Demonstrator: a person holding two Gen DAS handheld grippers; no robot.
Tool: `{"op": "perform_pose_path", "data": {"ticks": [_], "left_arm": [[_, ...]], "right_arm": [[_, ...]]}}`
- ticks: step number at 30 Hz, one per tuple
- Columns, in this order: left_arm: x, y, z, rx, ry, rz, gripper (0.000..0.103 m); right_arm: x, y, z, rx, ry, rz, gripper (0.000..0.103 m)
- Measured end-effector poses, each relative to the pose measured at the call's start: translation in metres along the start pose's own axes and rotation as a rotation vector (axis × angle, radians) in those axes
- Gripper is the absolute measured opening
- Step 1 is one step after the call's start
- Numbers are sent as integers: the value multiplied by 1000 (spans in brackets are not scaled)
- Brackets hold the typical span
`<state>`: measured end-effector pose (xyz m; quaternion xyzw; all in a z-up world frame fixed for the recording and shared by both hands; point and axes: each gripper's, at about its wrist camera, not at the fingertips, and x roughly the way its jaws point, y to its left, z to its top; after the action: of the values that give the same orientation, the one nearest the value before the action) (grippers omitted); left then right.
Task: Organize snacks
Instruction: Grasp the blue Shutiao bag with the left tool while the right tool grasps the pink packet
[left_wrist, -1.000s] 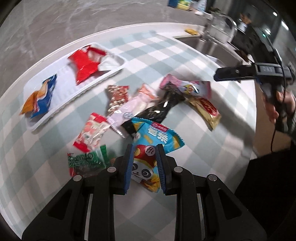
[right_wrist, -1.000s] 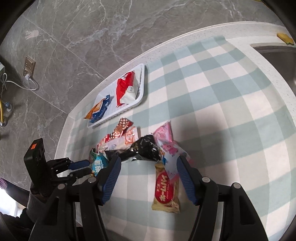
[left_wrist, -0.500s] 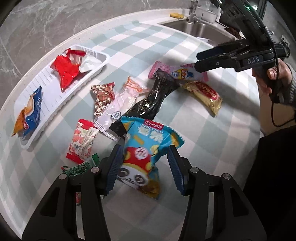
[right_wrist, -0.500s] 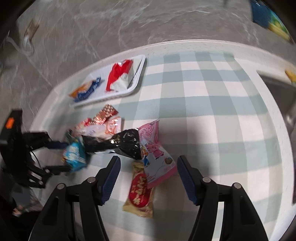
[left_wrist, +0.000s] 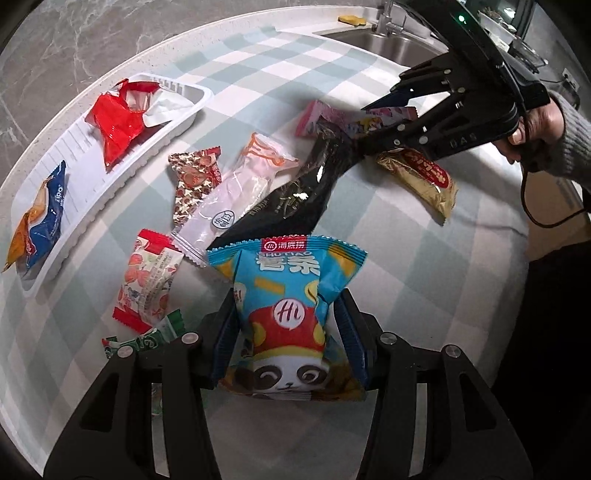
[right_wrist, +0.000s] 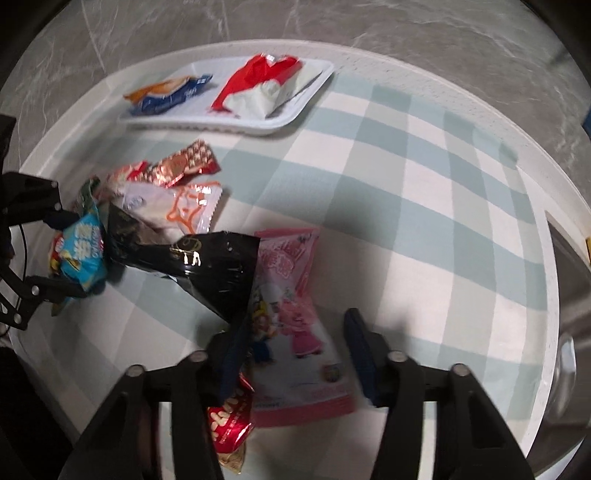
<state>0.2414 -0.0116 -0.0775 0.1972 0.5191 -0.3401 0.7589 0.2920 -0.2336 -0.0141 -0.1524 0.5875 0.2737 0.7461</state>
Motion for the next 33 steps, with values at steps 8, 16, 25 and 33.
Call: {"op": "perform_pose_path", "data": {"ticks": [8,16,25,33], "left_arm": [[8,8,-3,-93,-32,-52,40],[4,22,-7,-226,-73,-128,37],[-17,30,-13,-329,-137,-191,37],[-39,50,-10,-429,-214,-247,37]], "right_arm": [[-5,-16,-6,99,-28,107,31],[-10,-53,-20,346,-75,304,26],[-21,-78,-37,592,-161,504,26],[-31,-74,-31,631,-197,580,26]]}}
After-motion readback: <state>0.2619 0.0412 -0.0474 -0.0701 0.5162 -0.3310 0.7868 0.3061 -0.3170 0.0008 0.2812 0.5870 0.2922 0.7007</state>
